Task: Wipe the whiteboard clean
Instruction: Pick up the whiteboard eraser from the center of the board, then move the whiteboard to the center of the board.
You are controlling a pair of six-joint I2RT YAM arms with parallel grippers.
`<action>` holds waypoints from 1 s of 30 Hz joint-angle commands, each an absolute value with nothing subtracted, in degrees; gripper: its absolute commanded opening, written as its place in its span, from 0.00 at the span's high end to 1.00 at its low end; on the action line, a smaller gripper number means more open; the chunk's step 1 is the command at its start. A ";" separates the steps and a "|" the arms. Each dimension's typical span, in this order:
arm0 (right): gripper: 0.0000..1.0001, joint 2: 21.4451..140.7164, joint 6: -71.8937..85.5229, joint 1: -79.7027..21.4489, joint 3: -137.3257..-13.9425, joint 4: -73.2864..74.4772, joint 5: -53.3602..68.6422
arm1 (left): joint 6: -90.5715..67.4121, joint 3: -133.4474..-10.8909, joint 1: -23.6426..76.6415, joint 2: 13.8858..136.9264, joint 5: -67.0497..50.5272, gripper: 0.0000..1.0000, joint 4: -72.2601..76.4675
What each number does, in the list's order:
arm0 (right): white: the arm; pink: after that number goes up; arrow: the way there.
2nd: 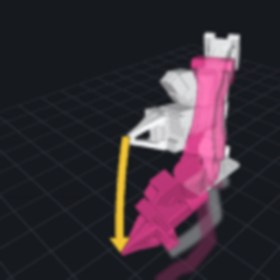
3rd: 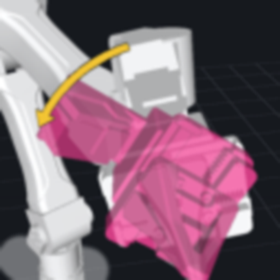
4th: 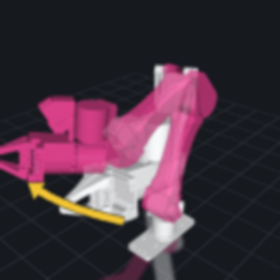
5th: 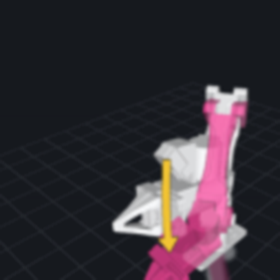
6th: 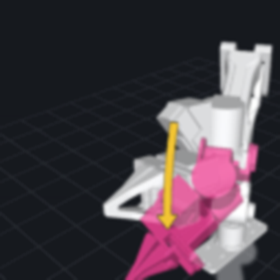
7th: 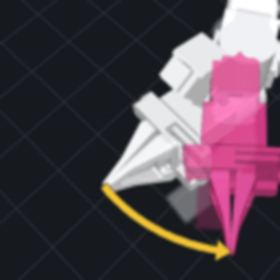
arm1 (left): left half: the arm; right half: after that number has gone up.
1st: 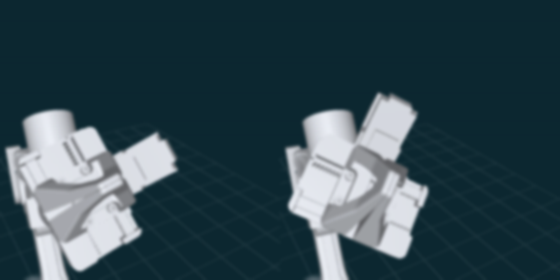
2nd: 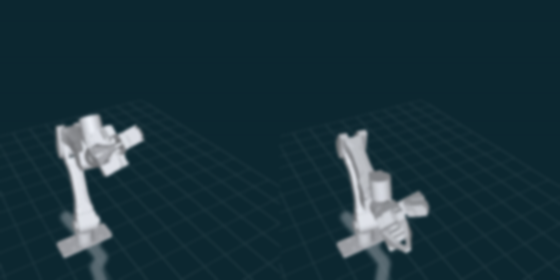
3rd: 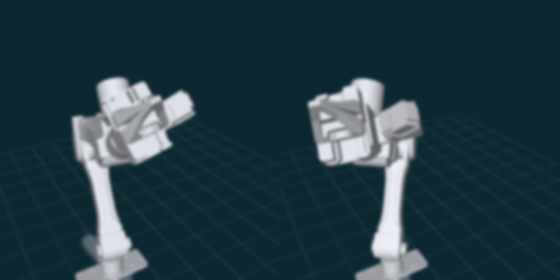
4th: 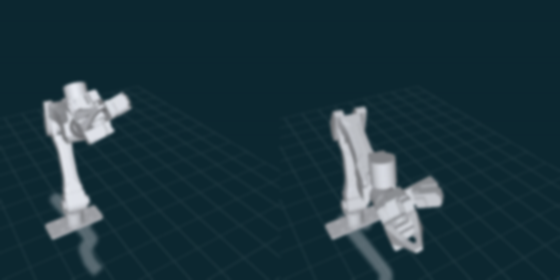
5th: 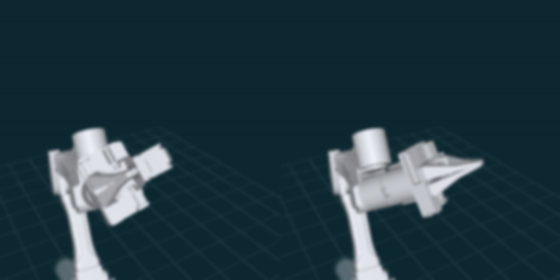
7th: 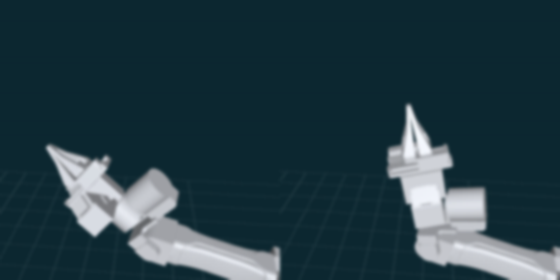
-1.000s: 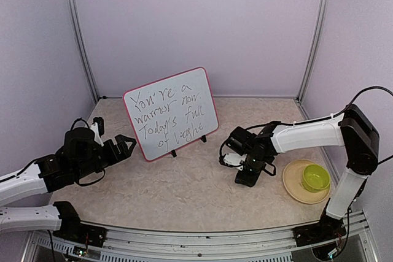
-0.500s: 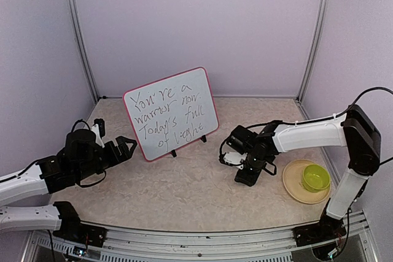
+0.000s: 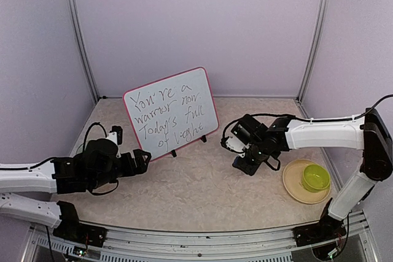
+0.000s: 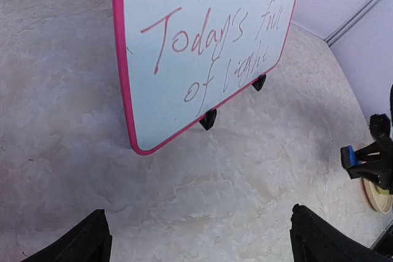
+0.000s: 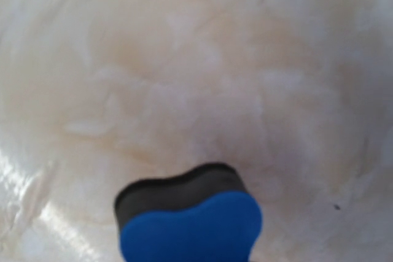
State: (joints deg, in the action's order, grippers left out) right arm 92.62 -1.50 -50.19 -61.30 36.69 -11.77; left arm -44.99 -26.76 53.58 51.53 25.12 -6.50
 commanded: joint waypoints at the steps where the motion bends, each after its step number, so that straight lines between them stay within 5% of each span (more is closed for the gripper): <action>1: 0.75 88.91 2.39 -50.60 -61.98 33.73 -16.13 | -48.54 -33.31 59.24 60.49 35.75 0.01 -10.55; 10: 0.75 80.94 5.54 -50.02 -60.10 29.17 -19.46 | -65.96 -51.04 65.74 85.10 45.30 0.01 -27.08; 19: 0.72 74.66 7.12 -49.15 -59.00 27.25 -24.00 | -74.91 -57.87 66.83 94.55 45.69 0.01 -28.58; 30: 0.69 71.52 6.33 -47.82 -58.37 25.86 -23.74 | -87.96 -80.82 65.76 114.18 43.38 0.12 -47.45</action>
